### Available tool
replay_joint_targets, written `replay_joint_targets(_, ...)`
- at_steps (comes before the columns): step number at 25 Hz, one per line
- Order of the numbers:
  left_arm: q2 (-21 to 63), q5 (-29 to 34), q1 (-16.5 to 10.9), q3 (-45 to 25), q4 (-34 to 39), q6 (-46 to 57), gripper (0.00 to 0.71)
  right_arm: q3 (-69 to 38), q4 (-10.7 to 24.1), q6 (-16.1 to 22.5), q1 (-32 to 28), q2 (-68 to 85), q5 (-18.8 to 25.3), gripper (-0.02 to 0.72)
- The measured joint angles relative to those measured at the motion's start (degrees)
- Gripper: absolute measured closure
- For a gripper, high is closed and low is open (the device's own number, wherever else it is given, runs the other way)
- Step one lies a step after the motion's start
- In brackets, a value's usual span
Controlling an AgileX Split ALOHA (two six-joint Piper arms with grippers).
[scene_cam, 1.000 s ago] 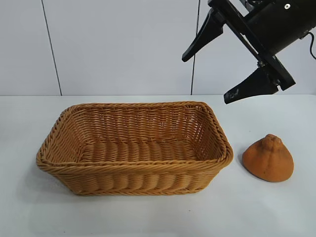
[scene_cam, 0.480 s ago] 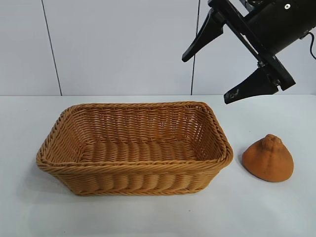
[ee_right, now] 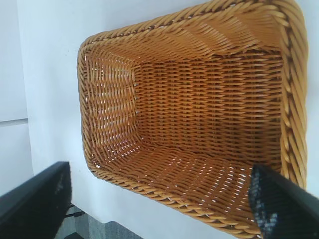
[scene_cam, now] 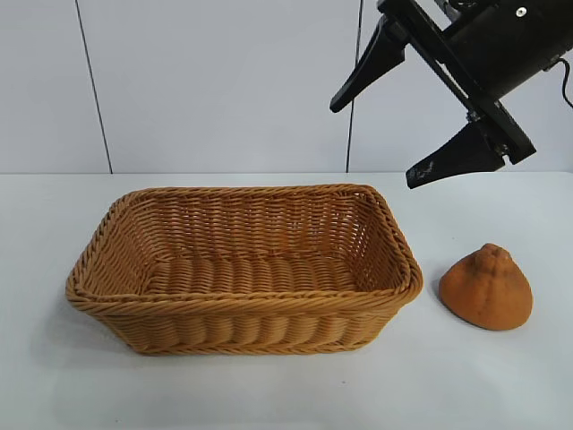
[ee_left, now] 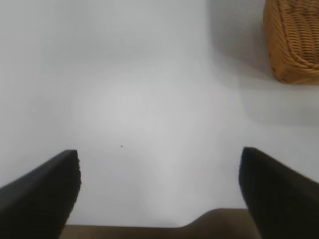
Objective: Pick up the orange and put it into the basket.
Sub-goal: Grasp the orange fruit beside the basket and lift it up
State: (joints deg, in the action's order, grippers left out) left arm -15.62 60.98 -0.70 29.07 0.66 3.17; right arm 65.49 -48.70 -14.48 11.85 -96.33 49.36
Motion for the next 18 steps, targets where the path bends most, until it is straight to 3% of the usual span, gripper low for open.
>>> replay_joint_targets(12,15.2,0.1,0.0,-0.1,-0.1,0.0,0.094,0.1,1.2,0.0,0.0,0.0,0.1,0.042)
replay_joint_targets(15,15.8,0.1,0.0,-0.1,-0.3,0.0,0.094,1.2,5.2,0.5,0.0,0.0,1.6,0.042)
replay_joint_targets(18,15.9,0.1,0.0,-0.1,-0.3,-0.1,0.094,3.4,12.3,4.2,0.0,0.0,3.6,0.042)
